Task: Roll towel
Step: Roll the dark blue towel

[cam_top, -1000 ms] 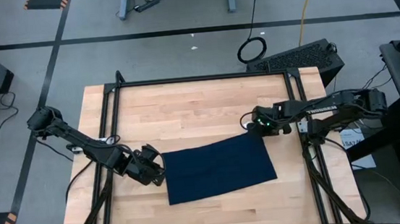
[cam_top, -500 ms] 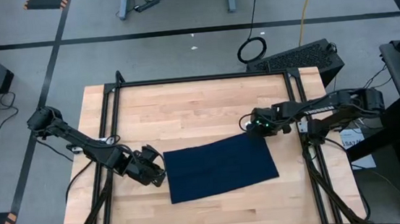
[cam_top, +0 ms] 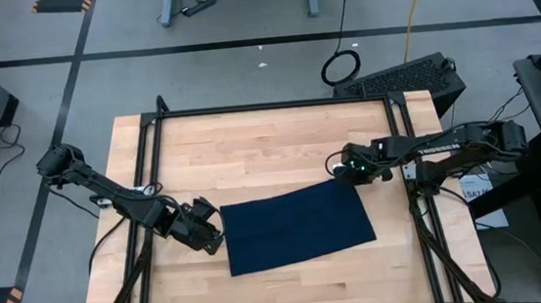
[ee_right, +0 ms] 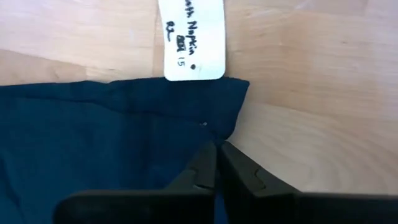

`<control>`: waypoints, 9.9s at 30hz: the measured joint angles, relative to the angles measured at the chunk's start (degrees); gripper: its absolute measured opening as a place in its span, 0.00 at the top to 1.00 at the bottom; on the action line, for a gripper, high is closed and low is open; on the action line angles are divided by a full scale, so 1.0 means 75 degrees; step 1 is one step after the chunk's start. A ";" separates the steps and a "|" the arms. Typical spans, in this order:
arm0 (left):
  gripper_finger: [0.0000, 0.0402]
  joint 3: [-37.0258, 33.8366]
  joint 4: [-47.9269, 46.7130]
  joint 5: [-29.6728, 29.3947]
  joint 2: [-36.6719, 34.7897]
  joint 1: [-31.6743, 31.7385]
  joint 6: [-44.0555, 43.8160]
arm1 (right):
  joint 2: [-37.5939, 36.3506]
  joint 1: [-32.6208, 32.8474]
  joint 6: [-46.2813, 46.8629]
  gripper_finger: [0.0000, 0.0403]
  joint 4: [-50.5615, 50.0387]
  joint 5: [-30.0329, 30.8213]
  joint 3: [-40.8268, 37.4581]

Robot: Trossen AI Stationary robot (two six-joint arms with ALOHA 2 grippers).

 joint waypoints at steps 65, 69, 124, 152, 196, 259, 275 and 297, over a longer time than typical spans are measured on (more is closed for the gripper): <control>0.67 -0.0113 0.0099 -0.0514 0.0095 0.0018 0.1603 | -0.0615 -0.0191 -0.0895 1.00 0.0548 0.0815 0.0015; 0.67 -0.0605 0.0802 -0.0630 0.0385 0.0253 0.2194 | -0.0615 -0.0198 -0.0944 1.00 0.1109 0.0982 0.0015; 0.67 -0.1020 0.3714 0.2623 -0.0602 0.0050 -0.1031 | 0.0739 -0.0273 -0.1547 0.99 0.2357 0.0556 0.0769; 0.67 -0.0644 0.3355 0.2301 0.0282 0.0829 -0.0039 | -0.2908 0.1418 -0.1621 0.97 -0.1218 0.0343 0.0784; 0.67 -0.0673 0.0316 0.0621 0.1492 0.3198 0.6637 | 0.5050 0.5784 0.4697 1.00 0.3372 0.0837 0.3636; 0.67 0.0656 0.2236 0.1946 0.3465 0.2593 0.5585 | 0.2031 0.3456 0.1731 0.98 0.2767 0.0296 0.0465; 0.67 0.1547 0.1268 0.0679 0.3535 0.4374 0.9778 | 0.2278 0.4406 0.3332 0.98 0.1711 0.1391 0.1668; 0.67 0.2689 0.1669 0.1767 0.4791 0.2829 0.6034 | 0.3140 0.4281 0.2307 0.98 0.2261 0.0778 0.1757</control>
